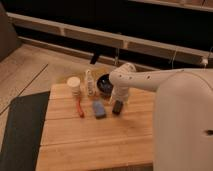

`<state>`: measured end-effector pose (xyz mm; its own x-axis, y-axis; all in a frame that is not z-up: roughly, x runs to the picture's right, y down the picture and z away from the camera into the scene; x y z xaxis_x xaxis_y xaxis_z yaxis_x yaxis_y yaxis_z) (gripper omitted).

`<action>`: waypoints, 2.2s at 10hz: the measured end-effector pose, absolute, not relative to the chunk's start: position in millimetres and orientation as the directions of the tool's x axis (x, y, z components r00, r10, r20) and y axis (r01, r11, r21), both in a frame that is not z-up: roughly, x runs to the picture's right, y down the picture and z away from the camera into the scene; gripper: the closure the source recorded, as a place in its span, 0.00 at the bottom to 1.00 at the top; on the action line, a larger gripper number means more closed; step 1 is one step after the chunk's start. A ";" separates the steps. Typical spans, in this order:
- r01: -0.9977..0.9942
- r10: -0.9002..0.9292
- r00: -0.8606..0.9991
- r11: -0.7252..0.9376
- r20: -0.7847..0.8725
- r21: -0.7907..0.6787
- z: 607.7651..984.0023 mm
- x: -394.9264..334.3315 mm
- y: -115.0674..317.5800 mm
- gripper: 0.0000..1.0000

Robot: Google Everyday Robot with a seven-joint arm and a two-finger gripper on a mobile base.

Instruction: Place the eraser on the white sponge

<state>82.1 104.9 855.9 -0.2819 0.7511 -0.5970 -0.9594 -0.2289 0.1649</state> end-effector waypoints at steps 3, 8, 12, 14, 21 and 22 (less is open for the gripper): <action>-0.962 0.757 -0.267 -0.251 -0.596 0.111 873.8 76.7 98.4 0.35; -0.971 0.793 -0.197 -0.240 -0.577 0.000 903.1 74.4 89.3 0.35; -0.975 0.778 -0.156 -0.220 -0.608 -0.031 919.6 78.1 99.2 0.35; -0.979 0.790 -0.134 -0.199 -0.598 -0.043 924.8 78.8 93.4 0.52; -0.984 0.796 -0.103 -0.167 -0.597 -0.054 921.4 78.7 98.4 1.00; -0.984 0.797 -0.103 -0.168 -0.595 -0.053 919.3 78.2 97.2 1.00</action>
